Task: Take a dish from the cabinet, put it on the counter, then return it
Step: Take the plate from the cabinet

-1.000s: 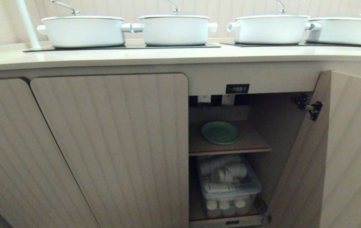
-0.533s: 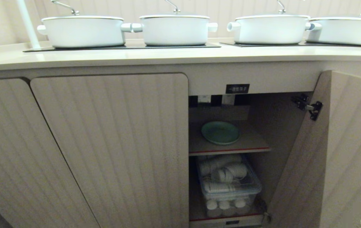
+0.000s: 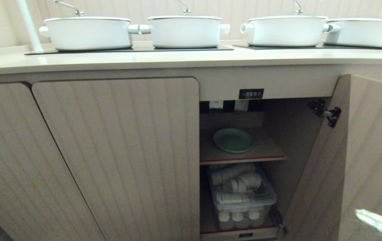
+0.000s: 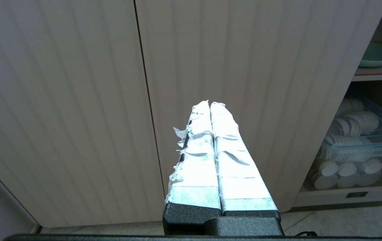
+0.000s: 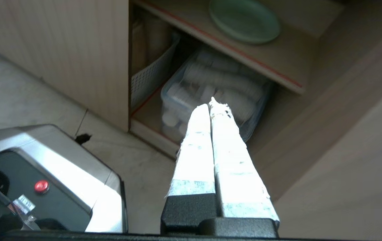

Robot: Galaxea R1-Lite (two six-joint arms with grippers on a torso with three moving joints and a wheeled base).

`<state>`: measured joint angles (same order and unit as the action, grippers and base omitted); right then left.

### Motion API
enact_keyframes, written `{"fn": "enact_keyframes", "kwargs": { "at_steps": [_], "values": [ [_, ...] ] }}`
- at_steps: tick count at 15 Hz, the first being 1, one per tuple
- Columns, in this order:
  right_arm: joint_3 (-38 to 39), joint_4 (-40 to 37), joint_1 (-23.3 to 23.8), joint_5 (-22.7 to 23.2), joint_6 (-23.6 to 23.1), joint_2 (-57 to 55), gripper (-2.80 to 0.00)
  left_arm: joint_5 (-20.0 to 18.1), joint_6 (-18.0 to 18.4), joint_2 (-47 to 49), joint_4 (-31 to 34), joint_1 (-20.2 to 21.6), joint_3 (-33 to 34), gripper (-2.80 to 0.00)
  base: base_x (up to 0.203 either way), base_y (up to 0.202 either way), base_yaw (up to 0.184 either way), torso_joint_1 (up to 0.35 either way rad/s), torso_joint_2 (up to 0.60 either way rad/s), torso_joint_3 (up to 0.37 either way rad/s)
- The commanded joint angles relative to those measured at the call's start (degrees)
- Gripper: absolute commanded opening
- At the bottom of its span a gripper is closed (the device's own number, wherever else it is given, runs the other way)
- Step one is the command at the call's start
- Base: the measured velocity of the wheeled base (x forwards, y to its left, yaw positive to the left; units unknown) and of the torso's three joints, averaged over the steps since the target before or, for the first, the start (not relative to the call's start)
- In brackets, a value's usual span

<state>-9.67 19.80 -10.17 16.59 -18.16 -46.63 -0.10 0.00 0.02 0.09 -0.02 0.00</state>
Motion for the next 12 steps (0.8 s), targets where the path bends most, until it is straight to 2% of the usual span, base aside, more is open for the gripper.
{"fn": "enact_keyframes", "kwargs": {
  "at_steps": [1, 8, 12],
  "values": [
    [-0.2, 1.6, -0.2, 0.1, -0.1, -7.4, -2.8, 0.0, 0.0, 0.0, 0.0, 0.0, 0.0, -2.8, 0.0, 0.0, 0.0, 0.0, 0.0, 0.0],
    [-0.5, 16.1, -0.6, -0.2, 1.7, -28.2, -2.8, 0.0, 0.0, 0.0, 0.0, -0.1, 0.0, -2.8, 0.0, 0.0, 0.0, 0.0, 0.0, 0.0],
    [-1.7, 29.2, -0.6, -0.8, 2.3, -41.7, -2.8, 0.0, 0.0, 0.0, 0.0, 0.0, 0.0, -2.8, 0.0, 0.0, 0.0, 0.0, 0.0, 0.0]
  ]
}}
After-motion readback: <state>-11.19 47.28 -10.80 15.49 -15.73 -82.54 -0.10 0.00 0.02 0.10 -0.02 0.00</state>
